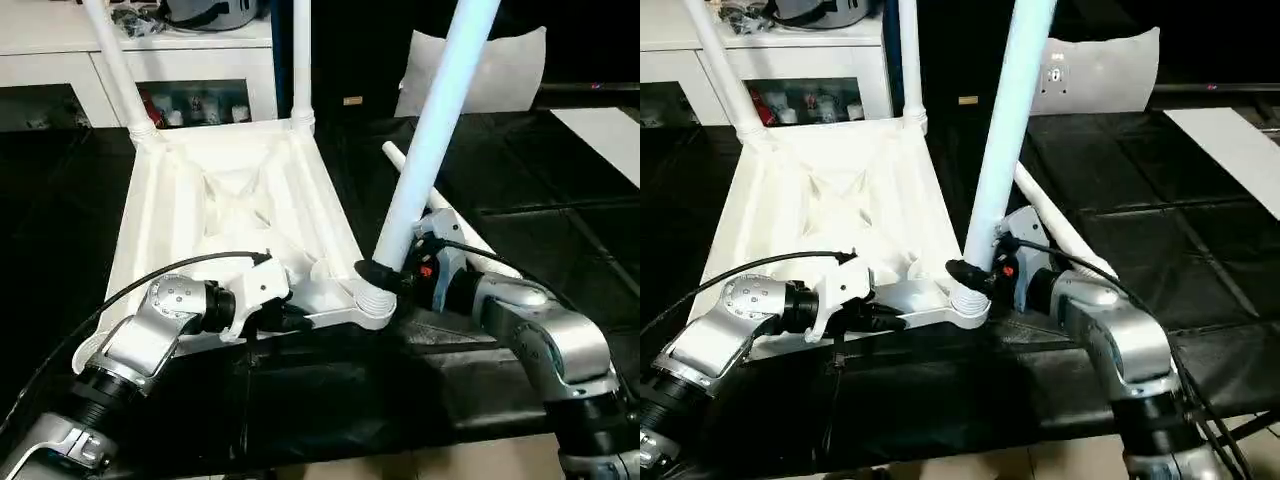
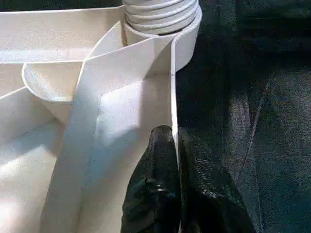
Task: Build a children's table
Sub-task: Insert table leg to table base
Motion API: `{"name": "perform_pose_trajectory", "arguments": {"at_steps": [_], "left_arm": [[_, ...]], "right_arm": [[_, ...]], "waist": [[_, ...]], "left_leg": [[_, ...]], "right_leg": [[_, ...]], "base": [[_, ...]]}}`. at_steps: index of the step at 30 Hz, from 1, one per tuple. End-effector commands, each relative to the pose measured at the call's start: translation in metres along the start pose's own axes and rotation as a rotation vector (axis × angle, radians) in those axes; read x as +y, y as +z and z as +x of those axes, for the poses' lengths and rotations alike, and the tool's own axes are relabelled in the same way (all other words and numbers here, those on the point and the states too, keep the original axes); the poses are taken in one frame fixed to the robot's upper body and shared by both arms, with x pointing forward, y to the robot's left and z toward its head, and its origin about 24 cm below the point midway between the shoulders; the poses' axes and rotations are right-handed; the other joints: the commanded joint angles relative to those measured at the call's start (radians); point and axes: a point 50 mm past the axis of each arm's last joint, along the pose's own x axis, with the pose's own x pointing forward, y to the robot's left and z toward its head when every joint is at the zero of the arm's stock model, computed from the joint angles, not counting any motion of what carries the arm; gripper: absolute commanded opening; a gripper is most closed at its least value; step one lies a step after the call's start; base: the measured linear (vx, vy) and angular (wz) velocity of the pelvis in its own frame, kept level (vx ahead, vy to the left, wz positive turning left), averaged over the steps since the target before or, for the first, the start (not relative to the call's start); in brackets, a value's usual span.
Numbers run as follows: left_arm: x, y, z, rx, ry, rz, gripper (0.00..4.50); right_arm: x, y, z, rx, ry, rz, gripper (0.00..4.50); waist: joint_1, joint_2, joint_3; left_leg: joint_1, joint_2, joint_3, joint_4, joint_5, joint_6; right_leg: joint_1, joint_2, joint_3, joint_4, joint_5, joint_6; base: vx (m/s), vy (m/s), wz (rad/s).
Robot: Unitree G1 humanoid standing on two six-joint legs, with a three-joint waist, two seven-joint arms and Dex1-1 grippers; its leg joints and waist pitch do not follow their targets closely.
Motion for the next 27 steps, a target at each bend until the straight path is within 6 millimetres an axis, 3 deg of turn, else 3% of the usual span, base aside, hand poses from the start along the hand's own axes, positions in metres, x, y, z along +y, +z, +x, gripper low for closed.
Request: {"name": "perform_pose_trajectory", "arguments": {"at_steps": [1,5,6,9,12,19,23,27], "left_arm": [[0.003,0.004,-0.003,-0.004,-0.006,0.016,0.0],[0.004,0.005,-0.004,-0.017,0.019,0.01,0.0],[0.006,0.005,-0.005,-0.024,0.04,0.011,0.0],[0.008,0.006,-0.005,-0.034,0.059,0.008,0.0],[0.009,0.008,-0.004,-0.038,0.061,0.01,0.0],[0.01,0.008,-0.005,-0.017,0.05,0.025,0.0],[0.01,0.007,-0.007,0.004,0.034,0.039,0.0],[0.01,0.008,-0.01,0.017,0.006,0.053,0.0]], "right_arm": [[-0.006,-0.015,0.0,0.025,-0.021,0.066,1.91],[-0.01,-0.027,-0.007,0.0,-0.041,0.106,1.91],[-0.008,-0.034,-0.009,-0.02,-0.04,0.124,1.91],[-0.006,-0.039,-0.01,-0.044,-0.045,0.129,1.91],[0.004,-0.055,-0.011,-0.044,-0.038,0.098,1.91],[0.007,-0.059,-0.008,0.034,-0.065,-0.08,1.91],[0.01,-0.058,-0.004,0.11,0.011,-0.184,1.91],[0.018,-0.068,-0.003,0.209,0.148,-0.186,1.91]], "waist": [[0.006,-0.001,-0.057],[0.008,-0.004,-0.058],[0.01,0.0,-0.059],[0.012,0.0,-0.06],[0.018,0.003,-0.054],[0.016,0.003,-0.051],[0.01,0.004,-0.049],[0.007,0.001,-0.053]], "left_leg": [[0.027,0.067,-0.026,-0.072,-0.201,-0.01],[0.027,0.067,-0.025,-0.072,-0.198,-0.009],[0.027,0.068,-0.026,-0.072,-0.198,-0.007],[0.026,0.068,-0.026,-0.073,-0.195,-0.004],[0.028,0.07,-0.028,-0.077,-0.236,-0.012],[0.031,0.068,-0.03,-0.083,-0.282,-0.033],[0.032,0.069,-0.033,-0.085,-0.306,-0.038],[0.029,0.07,-0.033,-0.082,-0.277,-0.022]], "right_leg": [[0.024,-0.092,0.047,-0.078,-0.096,-0.232],[0.026,-0.091,0.047,-0.077,-0.08,-0.231],[0.026,-0.093,0.048,-0.076,-0.072,-0.231],[0.025,-0.091,0.047,-0.075,-0.052,-0.232],[0.022,-0.094,0.048,-0.083,-0.116,-0.224],[0.02,-0.092,0.05,-0.088,-0.172,-0.206],[0.02,-0.092,0.052,-0.09,-0.204,-0.199],[0.024,-0.091,0.051,-0.084,-0.131,-0.216]], "base": [[0.0,0.0,0.0],[0.0,0.0,0.0],[0.0,0.0,0.0],[0.0,0.0,0.0],[0.0,0.0,0.0],[0.0,0.0,0.0],[0.0,0.0,0.0],[0.0,0.0,0.0]]}}
